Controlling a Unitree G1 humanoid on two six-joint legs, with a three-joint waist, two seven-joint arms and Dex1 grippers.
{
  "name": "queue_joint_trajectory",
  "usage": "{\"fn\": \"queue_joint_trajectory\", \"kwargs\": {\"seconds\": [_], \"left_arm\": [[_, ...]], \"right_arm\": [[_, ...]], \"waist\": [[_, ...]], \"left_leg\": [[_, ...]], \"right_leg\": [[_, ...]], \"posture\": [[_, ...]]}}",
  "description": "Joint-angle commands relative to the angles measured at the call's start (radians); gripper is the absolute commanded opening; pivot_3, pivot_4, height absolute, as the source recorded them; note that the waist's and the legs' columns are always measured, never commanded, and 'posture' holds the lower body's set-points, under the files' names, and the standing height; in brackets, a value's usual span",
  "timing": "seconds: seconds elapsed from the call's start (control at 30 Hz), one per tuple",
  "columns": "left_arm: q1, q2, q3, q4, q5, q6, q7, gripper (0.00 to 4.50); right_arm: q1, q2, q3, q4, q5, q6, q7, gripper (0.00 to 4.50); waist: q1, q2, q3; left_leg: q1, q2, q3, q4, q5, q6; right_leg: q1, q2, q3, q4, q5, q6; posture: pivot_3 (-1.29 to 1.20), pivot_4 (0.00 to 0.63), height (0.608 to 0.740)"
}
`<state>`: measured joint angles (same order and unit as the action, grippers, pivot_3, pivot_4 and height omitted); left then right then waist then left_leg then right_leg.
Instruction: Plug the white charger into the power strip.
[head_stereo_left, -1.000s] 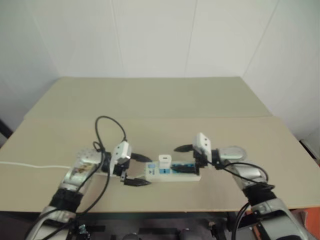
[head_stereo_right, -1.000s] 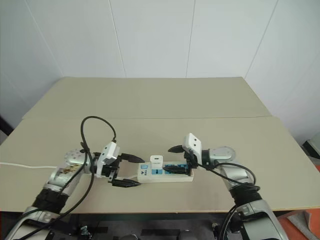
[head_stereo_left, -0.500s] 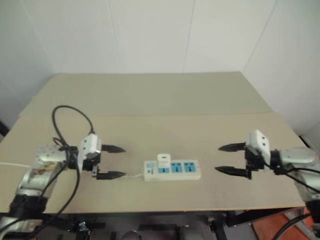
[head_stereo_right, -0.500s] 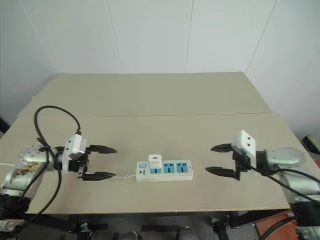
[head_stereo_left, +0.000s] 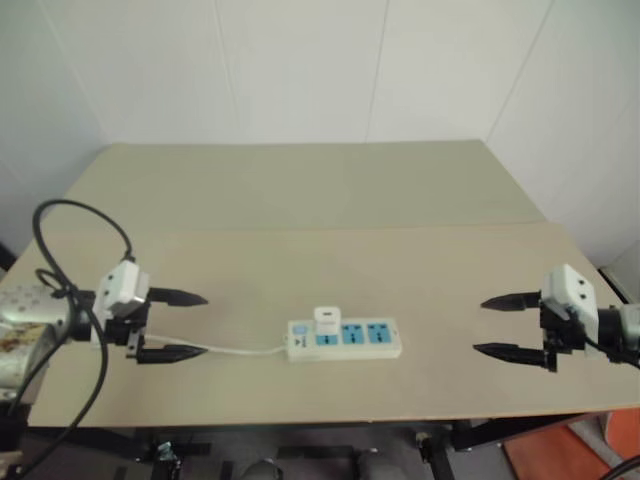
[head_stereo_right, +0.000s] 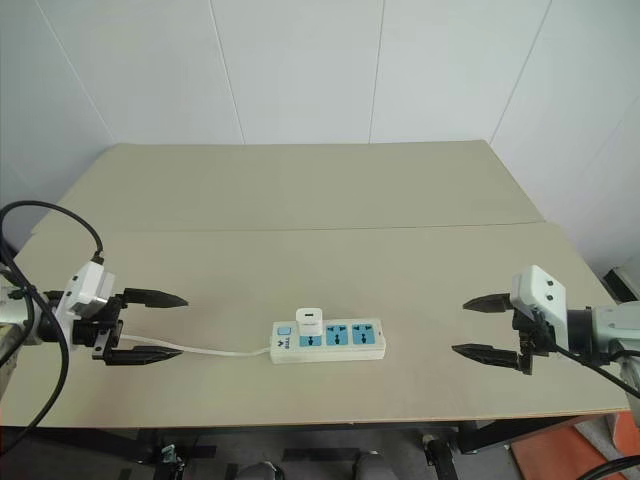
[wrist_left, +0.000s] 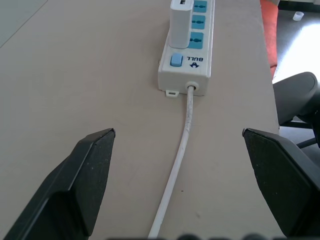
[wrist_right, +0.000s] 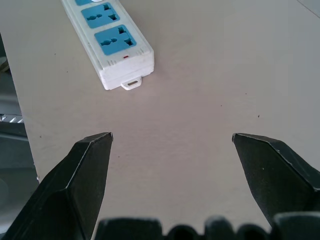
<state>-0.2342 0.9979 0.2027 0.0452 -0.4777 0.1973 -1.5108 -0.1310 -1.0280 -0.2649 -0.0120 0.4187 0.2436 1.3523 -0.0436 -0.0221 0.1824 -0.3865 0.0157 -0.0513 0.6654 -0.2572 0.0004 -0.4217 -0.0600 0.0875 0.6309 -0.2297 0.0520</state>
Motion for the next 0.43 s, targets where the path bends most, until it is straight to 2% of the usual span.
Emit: {"fn": "queue_joint_trajectory", "kwargs": {"seconds": [0.03,0.43], "left_arm": [[-0.015,0.007,0.020,-0.010,-0.021,-0.001,-0.001,4.45],[-0.042,-0.012,-0.004,-0.013,-0.019,0.010,0.005,4.45]], "right_arm": [[0.001,-0.011,-0.039,-0.038,0.031,0.001,-0.001,4.50],[0.028,-0.001,-0.032,-0.066,0.035,-0.008,-0.032,4.50]], "waist": [[0.000,0.000,0.000],[-0.001,0.000,0.000]], "left_leg": [[0.000,0.000,0.000,0.000,0.000,0.000],[0.000,0.000,0.000,0.001,0.000,0.000]], "right_leg": [[0.000,0.000,0.000,0.000,0.000,0.000],[0.000,0.000,0.000,0.001,0.000,0.000]], "posture": [[0.00,0.150,0.740],[0.00,0.150,0.740]]}}
